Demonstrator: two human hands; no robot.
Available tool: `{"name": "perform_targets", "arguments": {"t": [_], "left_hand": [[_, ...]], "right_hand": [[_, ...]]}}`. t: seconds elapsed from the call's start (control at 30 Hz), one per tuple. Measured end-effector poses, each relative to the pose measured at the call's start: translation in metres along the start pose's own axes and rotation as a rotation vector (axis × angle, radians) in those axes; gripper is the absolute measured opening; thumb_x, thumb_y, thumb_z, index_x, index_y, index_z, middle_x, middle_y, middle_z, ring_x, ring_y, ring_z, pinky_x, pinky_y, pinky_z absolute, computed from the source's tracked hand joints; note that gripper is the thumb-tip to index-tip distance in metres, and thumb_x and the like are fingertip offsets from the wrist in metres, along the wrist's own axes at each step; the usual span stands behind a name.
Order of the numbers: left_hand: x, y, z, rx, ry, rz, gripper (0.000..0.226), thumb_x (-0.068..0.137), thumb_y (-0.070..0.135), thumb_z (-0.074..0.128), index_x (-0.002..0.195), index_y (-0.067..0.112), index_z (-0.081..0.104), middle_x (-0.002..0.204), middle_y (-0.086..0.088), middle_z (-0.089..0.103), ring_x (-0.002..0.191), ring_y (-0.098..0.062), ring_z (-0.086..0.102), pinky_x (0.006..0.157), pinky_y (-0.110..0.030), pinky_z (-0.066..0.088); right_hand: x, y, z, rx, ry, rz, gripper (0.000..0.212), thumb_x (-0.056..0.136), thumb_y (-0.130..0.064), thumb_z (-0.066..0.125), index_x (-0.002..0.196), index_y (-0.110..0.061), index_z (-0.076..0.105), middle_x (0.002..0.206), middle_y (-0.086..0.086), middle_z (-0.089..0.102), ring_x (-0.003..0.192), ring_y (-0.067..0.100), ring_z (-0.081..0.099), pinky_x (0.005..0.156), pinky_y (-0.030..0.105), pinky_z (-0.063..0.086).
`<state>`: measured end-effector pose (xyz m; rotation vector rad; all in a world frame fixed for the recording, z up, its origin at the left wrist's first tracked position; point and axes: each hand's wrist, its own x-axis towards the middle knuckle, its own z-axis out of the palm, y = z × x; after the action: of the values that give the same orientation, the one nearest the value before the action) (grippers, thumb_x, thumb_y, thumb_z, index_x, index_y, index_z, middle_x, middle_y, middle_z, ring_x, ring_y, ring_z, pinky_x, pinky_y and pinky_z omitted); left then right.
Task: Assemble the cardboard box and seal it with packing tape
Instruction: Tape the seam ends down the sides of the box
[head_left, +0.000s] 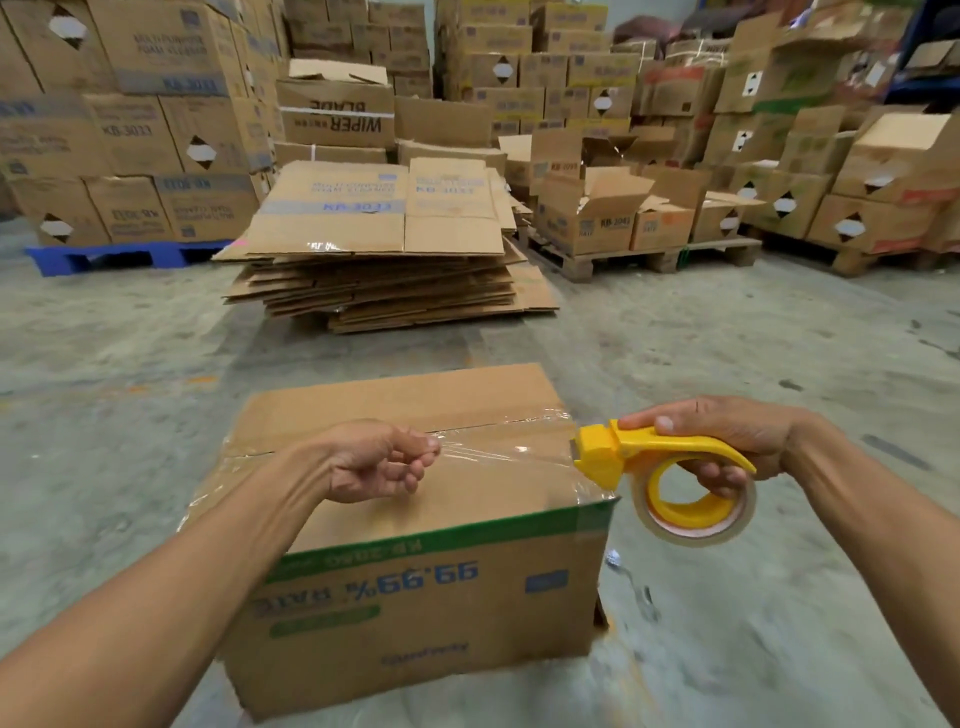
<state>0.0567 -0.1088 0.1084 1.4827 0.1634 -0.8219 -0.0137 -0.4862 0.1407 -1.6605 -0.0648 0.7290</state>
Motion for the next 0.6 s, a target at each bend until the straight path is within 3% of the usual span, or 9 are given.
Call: {"name": "perform_targets", "arguments": {"t": [0.1, 0.23, 0.53, 0.6], "left_hand": [[0.029, 0.024, 0.006, 0.293, 0.056, 0.061, 0.009, 0.093, 0.004, 0.057, 0.086, 0.008, 0.061, 0.063, -0.002, 0.056, 0.052, -0.008, 0.046, 0.050, -0.020, 0.046], [0.077, 0.075, 0.030, 0.594, 0.166, 0.227, 0.005, 0.092, 0.011, 0.057, 0.088, 0.013, 0.061, 0.082, -0.006, 0.051, 0.066, -0.015, 0.044, 0.065, -0.030, 0.053], [0.184, 0.132, 0.071, 0.904, 0.147, 0.380, 0.010, 0.095, 0.018, 0.055, 0.085, 0.020, 0.057, 0.089, -0.006, 0.051, 0.081, -0.020, 0.045, 0.071, -0.034, 0.046], [0.207, 0.136, 0.074, 0.933, 0.150, 0.399, 0.007, 0.095, 0.019, 0.056, 0.089, 0.018, 0.059, 0.096, -0.009, 0.054, 0.087, -0.024, 0.048, 0.072, -0.036, 0.046]], "right_hand": [[-0.005, -0.001, 0.003, -0.011, 0.005, -0.024, 0.042, 0.087, -0.035, 0.069, 0.129, -0.028, 0.065, 0.071, 0.011, 0.072, 0.038, 0.013, 0.056, 0.038, 0.023, 0.050], [-0.007, -0.020, 0.011, -0.061, 0.144, -0.076, 0.036, 0.090, -0.033, 0.066, 0.125, -0.031, 0.068, 0.094, 0.024, 0.070, 0.046, 0.016, 0.059, 0.044, 0.027, 0.054], [0.041, -0.042, 0.041, 0.119, 0.535, -0.125, 0.021, 0.096, -0.020, 0.063, 0.116, -0.020, 0.070, 0.057, 0.012, 0.068, 0.037, 0.020, 0.059, 0.040, 0.027, 0.053], [0.059, -0.044, 0.046, 0.172, 0.608, -0.158, 0.020, 0.096, -0.018, 0.063, 0.114, -0.019, 0.070, 0.056, 0.012, 0.068, 0.035, 0.022, 0.058, 0.038, 0.029, 0.053]]}}
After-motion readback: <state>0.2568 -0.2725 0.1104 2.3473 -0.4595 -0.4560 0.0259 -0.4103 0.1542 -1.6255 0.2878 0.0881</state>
